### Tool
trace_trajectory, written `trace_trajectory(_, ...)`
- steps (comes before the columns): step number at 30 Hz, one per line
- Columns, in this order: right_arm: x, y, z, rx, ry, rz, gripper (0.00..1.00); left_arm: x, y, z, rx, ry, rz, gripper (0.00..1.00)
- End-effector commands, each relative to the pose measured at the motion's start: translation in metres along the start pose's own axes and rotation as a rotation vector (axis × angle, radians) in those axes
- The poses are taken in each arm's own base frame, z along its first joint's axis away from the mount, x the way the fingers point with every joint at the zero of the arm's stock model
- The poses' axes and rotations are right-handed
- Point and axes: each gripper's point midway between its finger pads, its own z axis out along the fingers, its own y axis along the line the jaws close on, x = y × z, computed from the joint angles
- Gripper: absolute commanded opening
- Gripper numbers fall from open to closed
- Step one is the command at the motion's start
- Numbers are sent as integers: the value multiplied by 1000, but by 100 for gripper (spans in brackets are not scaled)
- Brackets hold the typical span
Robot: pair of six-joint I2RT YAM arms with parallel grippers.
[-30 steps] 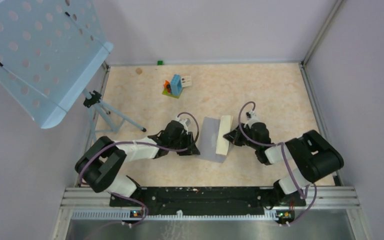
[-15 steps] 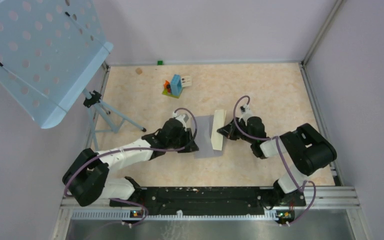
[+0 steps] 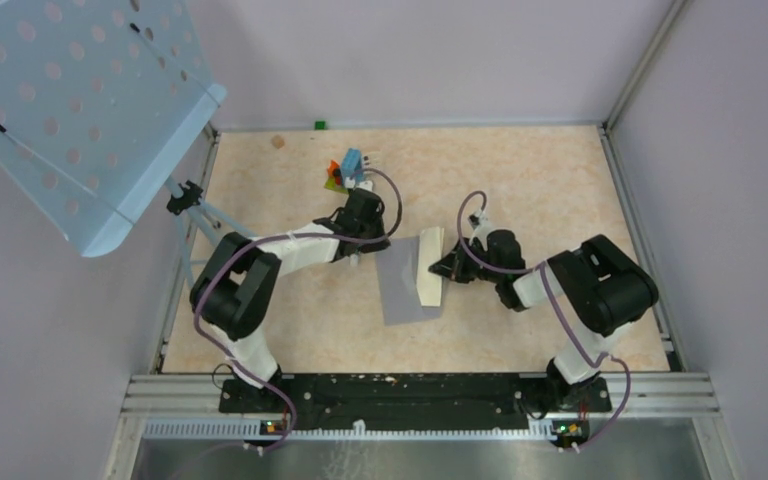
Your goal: Place the letter into the envelope and seal it
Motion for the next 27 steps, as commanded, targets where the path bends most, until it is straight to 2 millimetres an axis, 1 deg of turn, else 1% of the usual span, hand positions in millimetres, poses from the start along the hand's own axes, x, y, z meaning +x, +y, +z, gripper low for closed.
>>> trace_trajectory(1,-9,15,7,-59,5,-44,0,8,-1,18,9,35,0,10)
trace_trajectory(4,-9,16,9,-55,21,-34,0,14,6,25,-8,35,-21,9)
trace_trajectory(5,-7,15,9,-49,31,-29,0,15,8,27,-22,38,-32,6)
trace_trajectory(6,-7,14,10,-44,40,-24,0,17,13,28,-49,40,-44,2)
trace_trajectory(7,-6,14,10,-41,49,-18,0,19,20,29,-81,37,-59,0)
trace_trajectory(13,-2,5,10,43,105,33,0,39,56,24,-232,30,-196,0)
trace_trajectory(16,3,3,8,68,137,51,0,49,67,21,-267,24,-258,0)
trace_trajectory(20,8,3,4,83,172,68,0,57,76,20,-298,20,-312,0)
trace_trajectory(24,12,4,-2,97,213,63,0,59,75,22,-289,20,-336,0)
trace_trajectory(27,16,7,-2,86,253,61,0,60,73,24,-277,25,-345,0)
